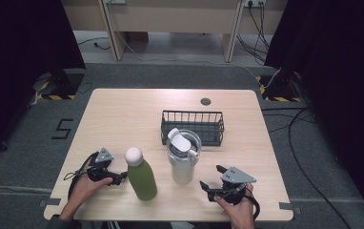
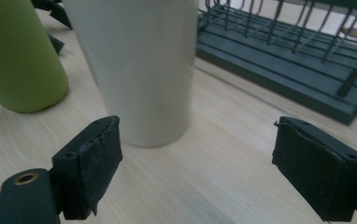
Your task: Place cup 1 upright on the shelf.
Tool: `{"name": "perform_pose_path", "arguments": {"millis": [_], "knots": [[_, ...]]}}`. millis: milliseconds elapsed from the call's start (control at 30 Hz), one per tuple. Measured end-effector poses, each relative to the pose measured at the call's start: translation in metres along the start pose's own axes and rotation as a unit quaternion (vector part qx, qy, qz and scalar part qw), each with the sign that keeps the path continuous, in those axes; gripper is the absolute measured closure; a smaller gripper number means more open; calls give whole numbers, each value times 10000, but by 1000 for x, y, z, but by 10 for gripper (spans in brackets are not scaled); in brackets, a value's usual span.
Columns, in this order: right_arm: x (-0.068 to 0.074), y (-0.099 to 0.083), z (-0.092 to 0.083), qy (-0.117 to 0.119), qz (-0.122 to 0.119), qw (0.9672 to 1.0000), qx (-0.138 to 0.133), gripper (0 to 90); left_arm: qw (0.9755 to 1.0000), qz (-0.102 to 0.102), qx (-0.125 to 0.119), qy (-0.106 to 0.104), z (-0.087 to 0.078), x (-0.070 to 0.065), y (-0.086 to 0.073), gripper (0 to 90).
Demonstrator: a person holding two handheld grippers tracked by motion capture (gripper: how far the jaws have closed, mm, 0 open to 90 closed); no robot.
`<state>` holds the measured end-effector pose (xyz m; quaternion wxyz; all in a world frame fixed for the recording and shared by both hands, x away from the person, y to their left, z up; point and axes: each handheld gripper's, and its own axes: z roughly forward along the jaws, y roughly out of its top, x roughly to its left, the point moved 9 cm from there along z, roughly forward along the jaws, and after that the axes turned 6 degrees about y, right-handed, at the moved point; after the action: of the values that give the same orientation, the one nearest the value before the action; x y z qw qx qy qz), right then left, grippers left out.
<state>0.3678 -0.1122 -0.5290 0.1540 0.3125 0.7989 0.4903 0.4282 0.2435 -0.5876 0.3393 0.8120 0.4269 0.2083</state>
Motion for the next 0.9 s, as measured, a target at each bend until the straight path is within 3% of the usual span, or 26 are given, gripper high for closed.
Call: {"name": "perform_pose_path", "arguments": {"millis": [100,367,900], "knots": [[9,9,5,93,-178,9997,-131,155,10000,2,3,-2,0,0,0,0],[20,18,17,275,-354,9988,-208,152,10000,5,-4,10,0,0,0,0],[29,29,40,373,-604,9964,-461,150,10000,3,5,25,-1,0,-1,0]]}}
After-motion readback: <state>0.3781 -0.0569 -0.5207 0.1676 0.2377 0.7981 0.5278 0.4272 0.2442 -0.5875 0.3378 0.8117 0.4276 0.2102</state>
